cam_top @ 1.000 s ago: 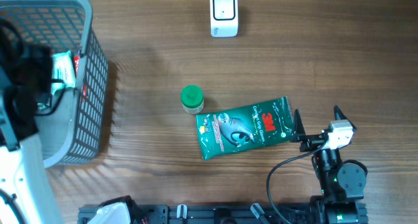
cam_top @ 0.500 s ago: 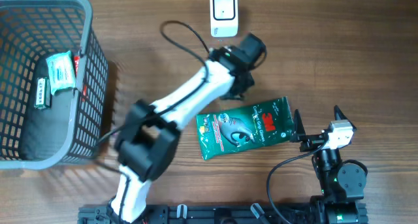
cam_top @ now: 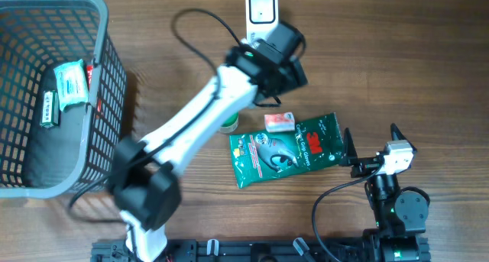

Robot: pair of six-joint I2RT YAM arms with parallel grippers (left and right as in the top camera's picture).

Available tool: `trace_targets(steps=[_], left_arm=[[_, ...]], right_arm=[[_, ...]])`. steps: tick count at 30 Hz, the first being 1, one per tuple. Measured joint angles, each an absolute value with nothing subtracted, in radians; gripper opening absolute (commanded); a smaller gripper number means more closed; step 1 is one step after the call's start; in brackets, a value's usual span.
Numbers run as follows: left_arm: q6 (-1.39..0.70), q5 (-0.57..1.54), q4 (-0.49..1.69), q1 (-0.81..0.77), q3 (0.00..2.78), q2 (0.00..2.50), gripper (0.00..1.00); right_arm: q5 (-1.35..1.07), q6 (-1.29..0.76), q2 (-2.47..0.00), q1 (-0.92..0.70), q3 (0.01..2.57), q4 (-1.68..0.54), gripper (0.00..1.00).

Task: Scan the item barcode
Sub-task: 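Carry the small red box out and place it on the 3M pack, then reach the left gripper into the basket and grasp the mint wipes pack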

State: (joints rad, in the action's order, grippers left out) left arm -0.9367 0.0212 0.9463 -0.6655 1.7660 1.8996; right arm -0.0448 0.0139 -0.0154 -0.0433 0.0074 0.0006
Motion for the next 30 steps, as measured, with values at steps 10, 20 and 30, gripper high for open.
trace_targets(steps=[10,20,30], left_arm=[[-0.785,-0.113,1.066,-0.478,1.816,1.683,1.0],[-0.826,-0.351,1.29,0.152,1.889,1.392,1.0],[-1.267,-0.253,1.16,0.406,1.806,1.764,1.0]], right_arm=[[-0.045,0.014,-0.015,-0.043,0.007,0.001,1.0],[-0.045,0.014,-0.015,-0.043,0.007,0.001,1.0],[-0.045,0.014,-0.015,-0.043,0.007,0.001,1.0]])
